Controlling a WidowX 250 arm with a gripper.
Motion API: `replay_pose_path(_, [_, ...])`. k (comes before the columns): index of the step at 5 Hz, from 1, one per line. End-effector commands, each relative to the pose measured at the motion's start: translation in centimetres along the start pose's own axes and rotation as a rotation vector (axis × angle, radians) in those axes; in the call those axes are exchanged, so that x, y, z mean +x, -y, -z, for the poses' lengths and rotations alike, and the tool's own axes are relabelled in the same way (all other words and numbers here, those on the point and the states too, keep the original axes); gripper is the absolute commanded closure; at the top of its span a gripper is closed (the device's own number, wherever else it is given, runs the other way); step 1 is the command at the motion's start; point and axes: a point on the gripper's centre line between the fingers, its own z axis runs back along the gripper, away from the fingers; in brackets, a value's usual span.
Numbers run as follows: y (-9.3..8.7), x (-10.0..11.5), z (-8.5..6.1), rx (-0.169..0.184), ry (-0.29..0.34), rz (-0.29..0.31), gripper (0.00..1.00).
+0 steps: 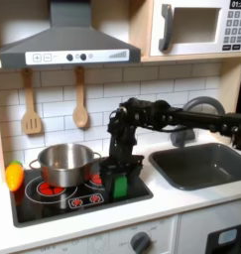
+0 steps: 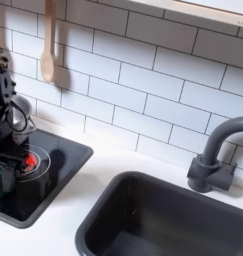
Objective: Reach green block
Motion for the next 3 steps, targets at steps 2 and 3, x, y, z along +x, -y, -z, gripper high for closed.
replay_pose_path(2, [-0.2,0.5,1.1,-0.001,-0.029,-0.007,0.0])
replay_pose_path(3, [-0.2,0.3,1.5,-0.013,-0.041,0.003,0.0])
